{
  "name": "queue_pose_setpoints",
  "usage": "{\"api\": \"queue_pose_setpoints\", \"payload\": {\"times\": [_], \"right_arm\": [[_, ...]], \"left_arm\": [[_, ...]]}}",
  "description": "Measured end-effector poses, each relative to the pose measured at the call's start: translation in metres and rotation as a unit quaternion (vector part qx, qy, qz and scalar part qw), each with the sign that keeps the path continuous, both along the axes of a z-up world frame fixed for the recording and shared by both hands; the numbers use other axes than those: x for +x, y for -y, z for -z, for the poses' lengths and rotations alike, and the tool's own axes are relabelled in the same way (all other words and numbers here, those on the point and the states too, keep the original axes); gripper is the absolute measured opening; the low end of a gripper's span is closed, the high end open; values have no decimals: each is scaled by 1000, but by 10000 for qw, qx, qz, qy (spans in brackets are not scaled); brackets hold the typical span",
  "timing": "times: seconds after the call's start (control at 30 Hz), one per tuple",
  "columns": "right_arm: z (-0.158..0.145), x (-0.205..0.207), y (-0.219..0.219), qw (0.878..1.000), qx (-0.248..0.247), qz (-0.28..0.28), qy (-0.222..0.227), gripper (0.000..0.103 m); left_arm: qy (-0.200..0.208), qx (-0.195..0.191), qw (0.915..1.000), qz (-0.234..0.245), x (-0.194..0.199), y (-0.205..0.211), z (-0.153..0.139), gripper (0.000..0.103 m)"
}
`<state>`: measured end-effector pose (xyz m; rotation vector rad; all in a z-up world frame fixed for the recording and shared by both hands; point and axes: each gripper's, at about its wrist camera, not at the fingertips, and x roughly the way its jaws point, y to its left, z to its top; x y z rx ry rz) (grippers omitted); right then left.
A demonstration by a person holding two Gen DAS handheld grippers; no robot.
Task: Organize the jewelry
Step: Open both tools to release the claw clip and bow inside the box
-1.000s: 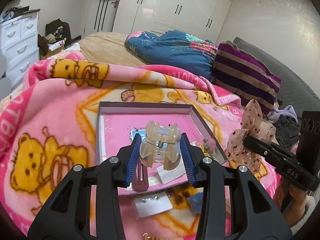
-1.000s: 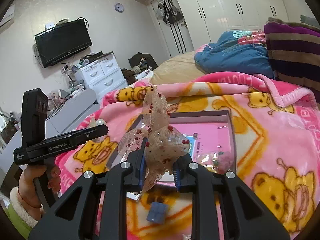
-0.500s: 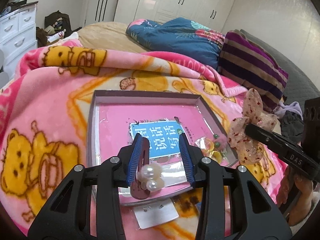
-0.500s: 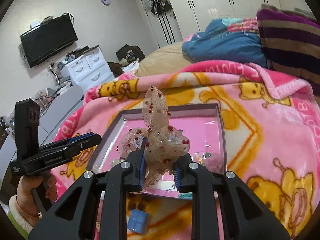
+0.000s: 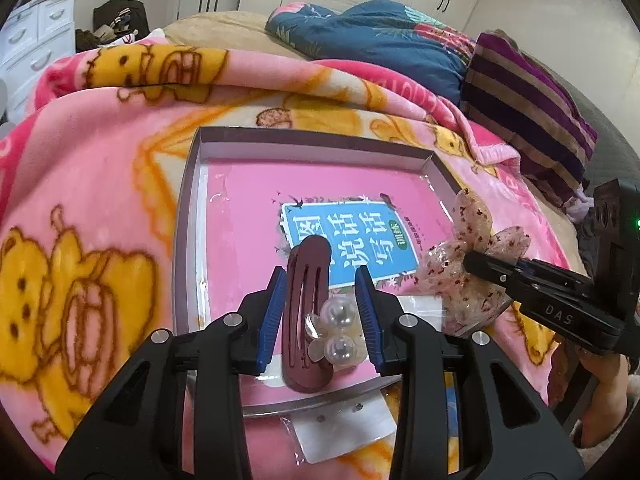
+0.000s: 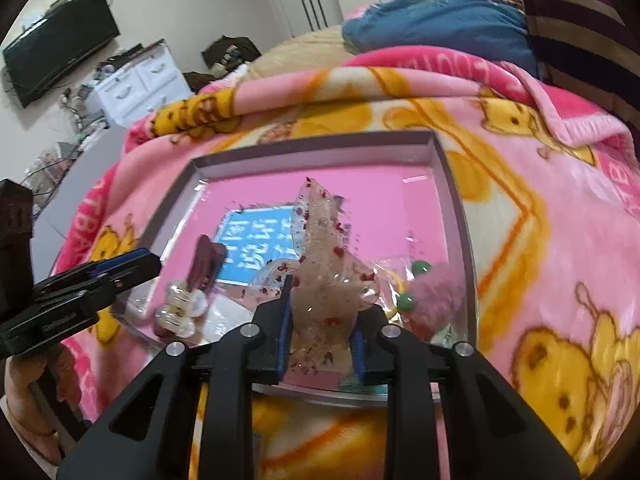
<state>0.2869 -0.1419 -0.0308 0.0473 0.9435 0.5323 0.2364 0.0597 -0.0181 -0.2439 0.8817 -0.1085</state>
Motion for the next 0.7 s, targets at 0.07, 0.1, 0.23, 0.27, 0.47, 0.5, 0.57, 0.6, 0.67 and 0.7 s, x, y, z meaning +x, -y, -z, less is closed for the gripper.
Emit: {"api": "queue_pose_setpoints", "payload": {"times": [0.07,0.1,0.23,0.27,0.47,0.5,0.57,0.6,0.67,0.7], "right_arm": [[-1,-1,2,10000,5,34,23,38],[-2,-3,4,10000,-4,66,46,47],[-7,-9,14,9997,101,175,104,60],[-8,-10,17,9996,129,213,118,63],[-20,-24,31,9984,300,343,321,82],[-22,-26,33,9983,313,364,342,84],[-26,-31,35,9979,363,352,400,88],[-28,-34,35,9978,364,347,434,89],[-30,-39,36,9976,342,340,496,89],[-31,-41,36,9975,349,328,519,89]], "left_arm": [[-37,68,10000,8,-2,1,1,33],[-45,77,10000,9,-2,2,1,35],[-54,115,9999,36,-5,4,1,39],[-50,127,9999,35,-6,5,1,41],[-45,174,9998,45,-11,7,-2,53],[-39,186,9998,41,-11,8,-3,57],[-14,219,9998,21,-14,8,-5,62],[-4,228,9997,20,-15,8,-7,65],[21,254,9997,4,-17,8,-9,69],[30,266,9996,-5,-18,8,-11,74]]}}
